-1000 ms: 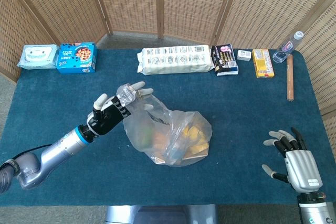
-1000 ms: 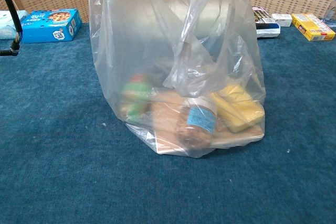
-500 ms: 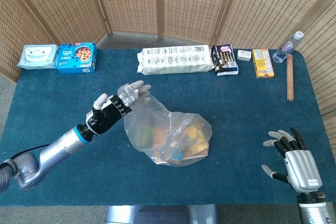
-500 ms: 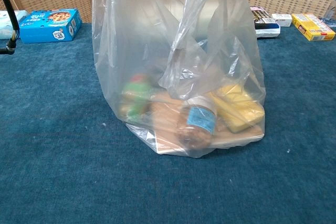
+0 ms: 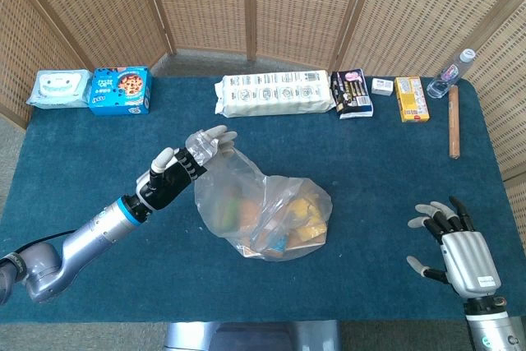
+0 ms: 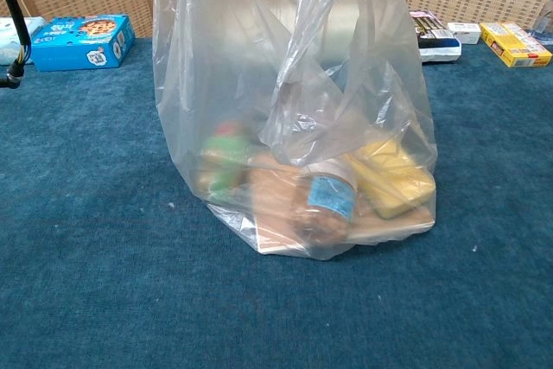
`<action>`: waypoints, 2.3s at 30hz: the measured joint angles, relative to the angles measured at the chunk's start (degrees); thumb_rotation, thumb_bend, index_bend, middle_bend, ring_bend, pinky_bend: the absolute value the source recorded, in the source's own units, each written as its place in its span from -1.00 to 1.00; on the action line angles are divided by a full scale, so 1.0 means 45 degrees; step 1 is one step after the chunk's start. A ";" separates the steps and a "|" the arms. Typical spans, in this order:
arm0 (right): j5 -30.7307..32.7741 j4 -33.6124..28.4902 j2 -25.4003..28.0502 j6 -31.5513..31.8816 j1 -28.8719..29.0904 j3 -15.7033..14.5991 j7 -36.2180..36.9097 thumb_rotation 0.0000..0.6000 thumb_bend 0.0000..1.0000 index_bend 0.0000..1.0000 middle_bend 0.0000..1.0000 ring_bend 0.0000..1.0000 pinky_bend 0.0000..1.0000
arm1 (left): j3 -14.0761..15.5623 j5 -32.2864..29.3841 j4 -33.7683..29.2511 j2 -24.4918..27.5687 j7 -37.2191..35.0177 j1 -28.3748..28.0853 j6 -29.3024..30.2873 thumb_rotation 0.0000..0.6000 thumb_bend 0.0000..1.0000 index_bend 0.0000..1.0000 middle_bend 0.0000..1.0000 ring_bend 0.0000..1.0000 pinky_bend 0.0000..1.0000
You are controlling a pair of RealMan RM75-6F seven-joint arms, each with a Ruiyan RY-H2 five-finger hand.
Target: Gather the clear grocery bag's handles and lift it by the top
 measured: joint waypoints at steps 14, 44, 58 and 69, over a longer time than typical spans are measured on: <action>-0.1101 -0.0403 0.0036 -0.1448 0.1860 0.0561 0.1013 1.00 -0.55 -0.39 -0.57 -0.67 -0.87 | -0.0225 0.0193 -0.0526 0.0602 0.0089 -0.0573 -0.0930 -1.00 -0.61 -1.00 -1.00 -1.00 -1.00; -0.0621 -0.2391 -0.0712 -0.3906 0.4748 0.1686 -0.0588 1.00 -0.39 -0.47 -0.60 -0.69 -0.85 | -0.1004 -0.0817 -0.0534 0.0188 0.0353 -0.1321 -0.2375 -1.00 -0.61 -1.00 -1.00 -1.00 -1.00; 0.0892 -0.2796 -0.1219 -0.5302 0.5927 0.1981 -0.2175 1.00 -0.32 -0.47 -0.60 -0.69 -0.85 | -0.1223 -0.0932 -0.0597 0.0077 0.0459 -0.1425 -0.2653 -1.00 -0.61 -1.00 -1.00 -1.00 -1.00; 0.1734 -0.2785 -0.1158 -0.5288 0.6050 0.1870 -0.3841 1.00 -0.31 -0.37 -0.57 -0.69 -0.86 | -0.1274 -0.0896 -0.0602 0.0147 0.0351 -0.1345 -0.2642 -1.00 -0.61 -1.00 -1.00 -1.00 -1.00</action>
